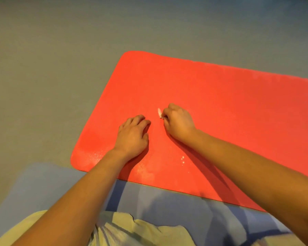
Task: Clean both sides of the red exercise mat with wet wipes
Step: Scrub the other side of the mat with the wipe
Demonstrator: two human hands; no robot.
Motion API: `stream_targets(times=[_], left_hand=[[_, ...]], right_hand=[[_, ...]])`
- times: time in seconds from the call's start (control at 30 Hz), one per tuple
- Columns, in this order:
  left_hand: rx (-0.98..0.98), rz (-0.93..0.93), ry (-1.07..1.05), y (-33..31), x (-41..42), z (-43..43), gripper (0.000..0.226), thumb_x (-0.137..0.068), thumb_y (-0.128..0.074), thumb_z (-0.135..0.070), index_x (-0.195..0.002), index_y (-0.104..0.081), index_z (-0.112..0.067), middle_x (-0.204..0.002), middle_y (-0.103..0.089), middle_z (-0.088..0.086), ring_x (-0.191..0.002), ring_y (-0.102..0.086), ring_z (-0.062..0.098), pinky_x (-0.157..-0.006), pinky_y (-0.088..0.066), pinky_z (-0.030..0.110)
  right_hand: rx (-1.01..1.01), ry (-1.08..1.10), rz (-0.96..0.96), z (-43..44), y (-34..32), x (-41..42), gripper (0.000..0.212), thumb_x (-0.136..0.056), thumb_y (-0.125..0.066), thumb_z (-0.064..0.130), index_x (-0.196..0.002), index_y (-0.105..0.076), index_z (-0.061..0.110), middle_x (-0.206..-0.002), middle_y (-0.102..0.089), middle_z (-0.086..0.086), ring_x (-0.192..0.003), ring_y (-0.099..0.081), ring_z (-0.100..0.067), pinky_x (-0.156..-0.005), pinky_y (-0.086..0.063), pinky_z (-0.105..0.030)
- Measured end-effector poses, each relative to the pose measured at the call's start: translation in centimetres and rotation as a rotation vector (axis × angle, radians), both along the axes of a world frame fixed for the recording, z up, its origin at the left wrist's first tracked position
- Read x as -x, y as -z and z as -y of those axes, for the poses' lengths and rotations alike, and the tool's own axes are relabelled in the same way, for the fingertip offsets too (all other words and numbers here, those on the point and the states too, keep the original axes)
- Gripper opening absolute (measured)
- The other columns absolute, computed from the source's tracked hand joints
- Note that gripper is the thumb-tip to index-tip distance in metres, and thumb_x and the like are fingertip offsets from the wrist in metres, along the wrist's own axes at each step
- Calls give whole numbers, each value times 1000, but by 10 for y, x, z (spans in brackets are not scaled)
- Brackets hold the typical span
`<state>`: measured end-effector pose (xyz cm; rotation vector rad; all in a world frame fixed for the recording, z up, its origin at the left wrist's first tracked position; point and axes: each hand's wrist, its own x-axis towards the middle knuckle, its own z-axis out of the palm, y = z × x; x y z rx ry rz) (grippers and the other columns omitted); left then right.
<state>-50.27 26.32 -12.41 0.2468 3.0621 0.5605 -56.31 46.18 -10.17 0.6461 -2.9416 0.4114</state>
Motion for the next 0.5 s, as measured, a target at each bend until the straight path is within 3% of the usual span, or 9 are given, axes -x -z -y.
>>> stream_targets(times=[0.13, 0.2, 0.3, 0.5], left_hand=[[10, 4, -8, 1, 2, -4, 55, -90, -59, -32, -144, -53, -32, -152, -44, -8, -137, -40, 22, -109, -37, 46], [24, -6, -21, 3, 1, -6, 57, -89, -58, -46, -144, -52, -35, -151, -42, -9, -139, -38, 21, -110, -36, 47], [54, -15, -27, 4, 1, -9, 65, -83, -52, -65, -141, -51, -38, -150, -41, -9, -139, -36, 20, -111, -36, 48], [57, -52, -33, 5, 2, -12, 57, -84, -50, -67, -131, -57, -34, -144, -44, -6, -134, -39, 22, -109, -38, 49]], right_hand=[[-12, -212, -12, -15, 3, -37, 14, -90, -54, 24, -93, -66, 17, -90, -53, -2, -84, -57, -29, -63, -49, -42], [-13, -234, -34, -18, 4, -29, 13, -90, -56, 23, -93, -67, 17, -89, -54, -3, -84, -58, -29, -61, -48, -40], [-20, -119, -69, -14, 7, 16, 15, -90, -55, 23, -93, -68, 16, -90, -56, -6, -84, -60, -33, -60, -47, -40], [24, 212, 1, -5, 2, 99, 19, -88, -55, 17, -97, -73, 15, -98, -62, -13, -87, -62, -39, -68, -48, -42]])
